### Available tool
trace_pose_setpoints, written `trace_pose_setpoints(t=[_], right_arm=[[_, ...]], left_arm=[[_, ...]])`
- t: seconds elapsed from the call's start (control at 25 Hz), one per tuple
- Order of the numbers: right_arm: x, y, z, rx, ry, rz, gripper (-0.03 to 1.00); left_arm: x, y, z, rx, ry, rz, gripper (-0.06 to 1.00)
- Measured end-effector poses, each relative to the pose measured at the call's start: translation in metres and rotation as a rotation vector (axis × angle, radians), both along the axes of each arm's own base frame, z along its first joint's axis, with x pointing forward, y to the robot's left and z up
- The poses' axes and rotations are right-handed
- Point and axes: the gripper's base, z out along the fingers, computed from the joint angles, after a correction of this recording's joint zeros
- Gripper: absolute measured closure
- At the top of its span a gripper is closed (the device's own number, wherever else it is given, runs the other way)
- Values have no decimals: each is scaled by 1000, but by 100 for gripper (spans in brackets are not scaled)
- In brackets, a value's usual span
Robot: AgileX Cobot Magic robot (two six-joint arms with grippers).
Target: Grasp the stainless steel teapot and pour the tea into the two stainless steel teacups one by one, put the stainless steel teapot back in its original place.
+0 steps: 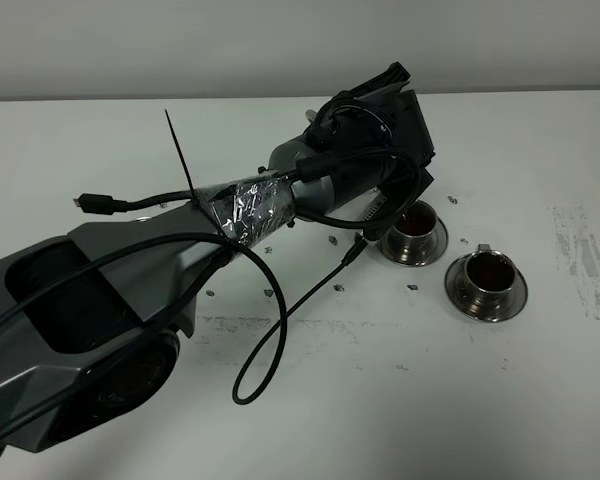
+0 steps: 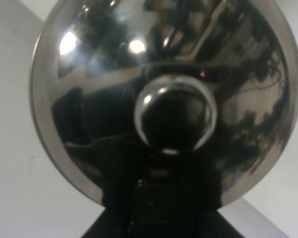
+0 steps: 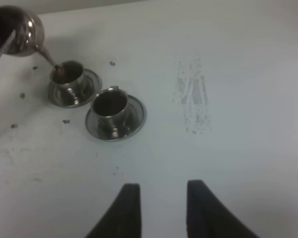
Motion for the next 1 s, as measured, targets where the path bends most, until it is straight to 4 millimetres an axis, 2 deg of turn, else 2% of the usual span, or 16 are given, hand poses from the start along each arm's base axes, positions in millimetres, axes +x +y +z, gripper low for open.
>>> trace_pose_setpoints(t=[1.0], right_arm=[[0, 0, 0, 0, 0, 0, 75]], left_arm=[[4, -6, 9, 34, -128, -59, 75]])
